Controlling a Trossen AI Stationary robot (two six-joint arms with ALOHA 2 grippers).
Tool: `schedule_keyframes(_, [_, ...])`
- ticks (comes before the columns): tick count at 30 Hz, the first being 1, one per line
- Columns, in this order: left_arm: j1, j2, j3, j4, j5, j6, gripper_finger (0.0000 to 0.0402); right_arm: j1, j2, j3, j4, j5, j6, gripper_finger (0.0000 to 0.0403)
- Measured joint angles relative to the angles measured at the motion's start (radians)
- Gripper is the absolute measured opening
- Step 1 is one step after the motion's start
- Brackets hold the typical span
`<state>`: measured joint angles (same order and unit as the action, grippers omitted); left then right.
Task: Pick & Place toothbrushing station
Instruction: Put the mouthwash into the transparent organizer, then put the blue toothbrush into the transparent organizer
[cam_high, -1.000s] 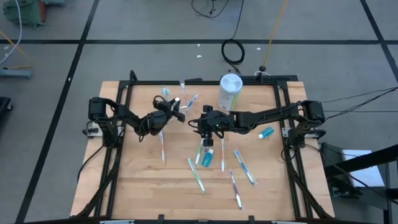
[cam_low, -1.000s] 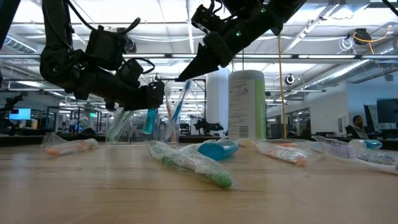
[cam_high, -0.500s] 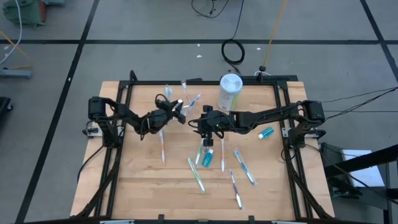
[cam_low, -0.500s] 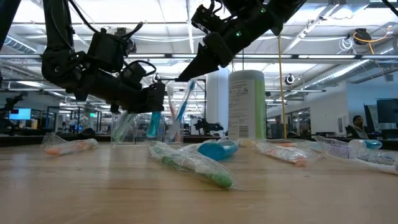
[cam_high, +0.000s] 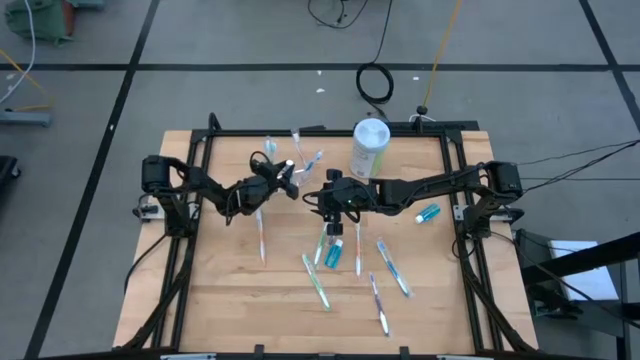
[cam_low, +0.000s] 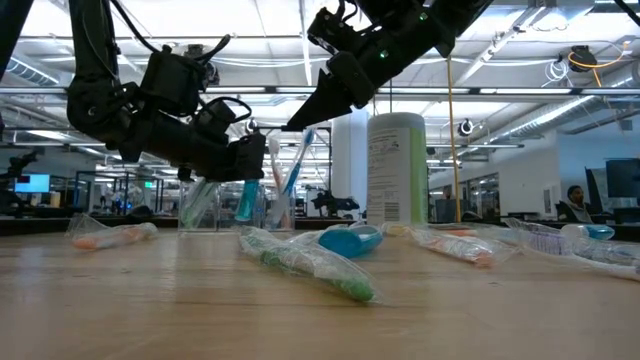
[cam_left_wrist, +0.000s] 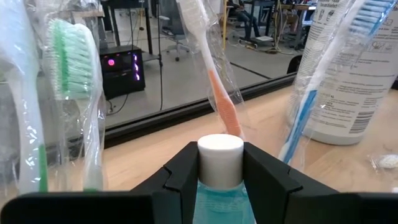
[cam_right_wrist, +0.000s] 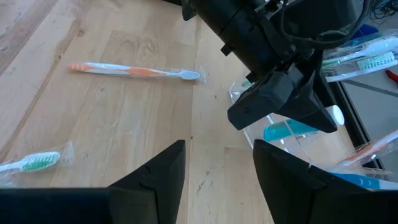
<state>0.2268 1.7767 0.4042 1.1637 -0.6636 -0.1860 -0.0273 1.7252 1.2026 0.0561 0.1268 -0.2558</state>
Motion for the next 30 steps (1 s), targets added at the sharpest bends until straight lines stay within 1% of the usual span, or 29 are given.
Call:
schedule_keyframes(2, [0.000,0.000,0.000,-0.003,0.000,0.000,0.0128,0.000,0.000,0.000,0.000,0.000,0.000,0.0181])
schedule_keyframes(8, [0.009,0.000,0.001,-0.008,0.001,-0.011,0.0184,0.000,0.000,0.000,0.000,0.000,0.000,0.0181])
schedule_keyframes(11, [0.009,0.000,0.001,-0.008,0.000,-0.011,0.0200,0.000,0.000,0.000,0.000,0.000,0.000,0.0180])
schedule_keyframes(16, [0.008,0.000,0.000,0.011,0.001,-0.004,0.0199,0.000,0.000,0.000,0.000,0.000,0.000,0.0180])
schedule_keyframes(19, [0.008,-0.026,-0.002,-0.004,0.002,0.003,0.0193,0.000,0.000,0.000,0.000,0.000,0.000,0.0181])
schedule_keyframes(26, [-0.020,-0.148,-0.002,-0.012,0.001,0.091,0.0191,0.000,0.000,0.000,0.000,0.000,0.000,0.0180])
schedule_keyframes(30, [-0.056,-0.249,-0.002,-0.084,0.001,0.143,0.0191,0.003,0.000,0.000,0.000,0.000,0.009,0.0180])
